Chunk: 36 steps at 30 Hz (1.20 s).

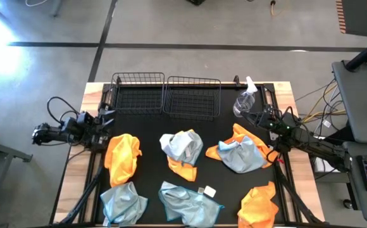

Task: Sort microfiber towel by color & place in baskets
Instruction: Put the yellow microfiber cloth into the left black wire basket

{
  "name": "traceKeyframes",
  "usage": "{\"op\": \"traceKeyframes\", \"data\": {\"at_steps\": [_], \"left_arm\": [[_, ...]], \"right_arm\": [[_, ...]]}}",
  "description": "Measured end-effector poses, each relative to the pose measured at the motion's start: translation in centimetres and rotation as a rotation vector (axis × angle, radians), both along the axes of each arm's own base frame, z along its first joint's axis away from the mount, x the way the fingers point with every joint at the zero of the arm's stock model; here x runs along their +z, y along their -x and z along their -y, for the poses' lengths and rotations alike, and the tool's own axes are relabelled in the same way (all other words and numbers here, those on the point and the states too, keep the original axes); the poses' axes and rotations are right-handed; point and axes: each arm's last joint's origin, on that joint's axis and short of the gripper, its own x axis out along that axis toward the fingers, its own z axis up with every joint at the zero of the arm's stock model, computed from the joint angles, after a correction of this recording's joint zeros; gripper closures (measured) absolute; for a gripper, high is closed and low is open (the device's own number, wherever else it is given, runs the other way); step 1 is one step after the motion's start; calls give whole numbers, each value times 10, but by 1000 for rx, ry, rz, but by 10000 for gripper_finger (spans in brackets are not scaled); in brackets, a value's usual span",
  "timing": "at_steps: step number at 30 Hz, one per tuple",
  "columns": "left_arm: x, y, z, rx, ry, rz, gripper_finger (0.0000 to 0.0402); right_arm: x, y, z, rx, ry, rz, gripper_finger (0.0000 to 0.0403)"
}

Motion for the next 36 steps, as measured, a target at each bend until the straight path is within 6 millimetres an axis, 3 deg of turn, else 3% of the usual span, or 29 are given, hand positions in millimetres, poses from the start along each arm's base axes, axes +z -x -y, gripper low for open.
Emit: {"op": "traceKeyframes", "data": {"at_steps": [17, 21, 25, 31, 36], "left_arm": [[9, 6, -1, -76, 122, 87, 243], [31, 12, -2, -88, 128, 117, 243], [61, 10, -1, -60, 73, 28, 243], [113, -4, -3, 82, 43, -259, 243], [153, -6, -8, 273, 93, -495, 243]], "right_arm": [[0, 0, 0, -13, 7, -4, 277], [0, 0, 0, -8, -52, 23, 277], [0, 0, 0, 3, -92, 46, 277], [4, 1, 0, 13, -81, 48, 277], [27, 5, -3, 7, 36, 78, 277]]}}
